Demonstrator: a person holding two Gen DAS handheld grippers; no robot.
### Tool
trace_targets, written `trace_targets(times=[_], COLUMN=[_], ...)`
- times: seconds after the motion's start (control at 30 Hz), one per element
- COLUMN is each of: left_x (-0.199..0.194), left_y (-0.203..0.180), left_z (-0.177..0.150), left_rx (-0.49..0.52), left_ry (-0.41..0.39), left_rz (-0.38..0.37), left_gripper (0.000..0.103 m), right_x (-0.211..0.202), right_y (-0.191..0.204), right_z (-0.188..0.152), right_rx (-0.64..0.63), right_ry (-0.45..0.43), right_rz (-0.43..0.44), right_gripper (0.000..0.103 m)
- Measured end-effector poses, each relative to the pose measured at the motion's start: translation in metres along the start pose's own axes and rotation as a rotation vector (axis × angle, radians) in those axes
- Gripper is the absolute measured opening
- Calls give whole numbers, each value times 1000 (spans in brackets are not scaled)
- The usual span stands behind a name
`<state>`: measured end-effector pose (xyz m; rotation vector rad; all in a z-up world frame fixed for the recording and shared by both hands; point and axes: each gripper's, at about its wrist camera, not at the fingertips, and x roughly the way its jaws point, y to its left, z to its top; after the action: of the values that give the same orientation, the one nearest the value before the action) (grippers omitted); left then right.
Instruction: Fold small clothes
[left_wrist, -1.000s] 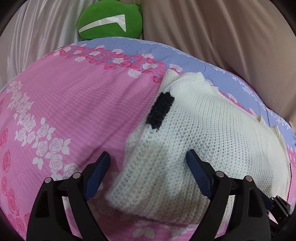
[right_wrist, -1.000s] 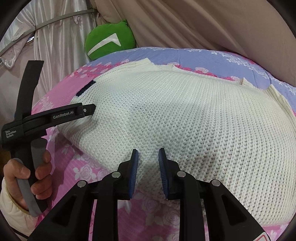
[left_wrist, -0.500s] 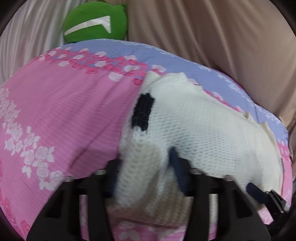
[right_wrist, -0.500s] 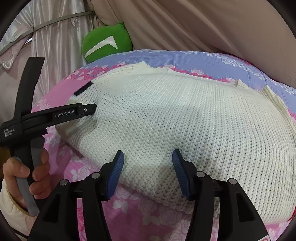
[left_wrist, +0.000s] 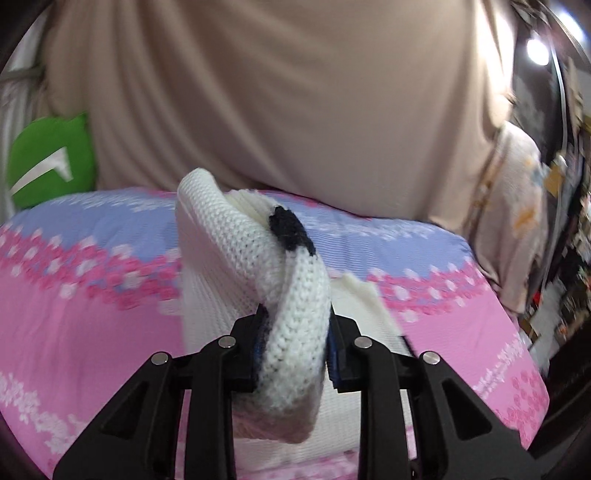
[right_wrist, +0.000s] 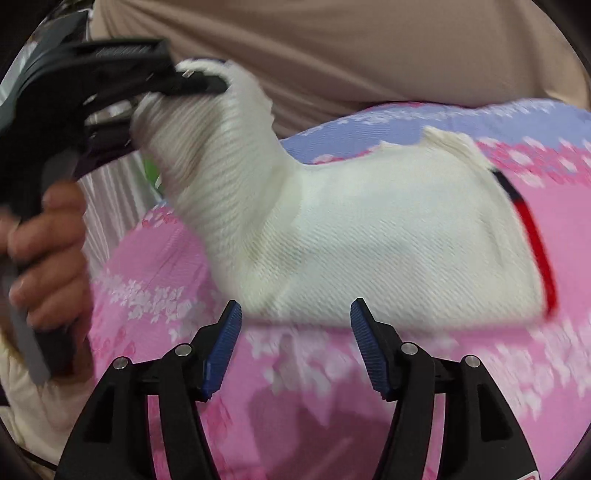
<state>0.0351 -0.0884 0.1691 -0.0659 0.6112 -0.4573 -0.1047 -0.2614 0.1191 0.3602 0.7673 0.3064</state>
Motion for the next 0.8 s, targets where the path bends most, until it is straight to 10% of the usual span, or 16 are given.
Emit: trace_targets(times=[0.23, 0.5, 0.8], left_x=[116, 6, 10], left_y=[-79, -48, 14], left_z=[-73, -61, -102], left_rx=[112, 143, 17], left_ry=[280, 27, 190], left_rz=[-57, -25, 83], left_gripper=[32, 74, 74], right_x=[-57, -84, -50], right_y=[-35, -56, -65], right_z=[-25, -5, 74], right_rx=[53, 33, 46], right_ry=[-65, -134, -199], right_rz=[-62, -142, -59], right_gripper=[62, 62, 81])
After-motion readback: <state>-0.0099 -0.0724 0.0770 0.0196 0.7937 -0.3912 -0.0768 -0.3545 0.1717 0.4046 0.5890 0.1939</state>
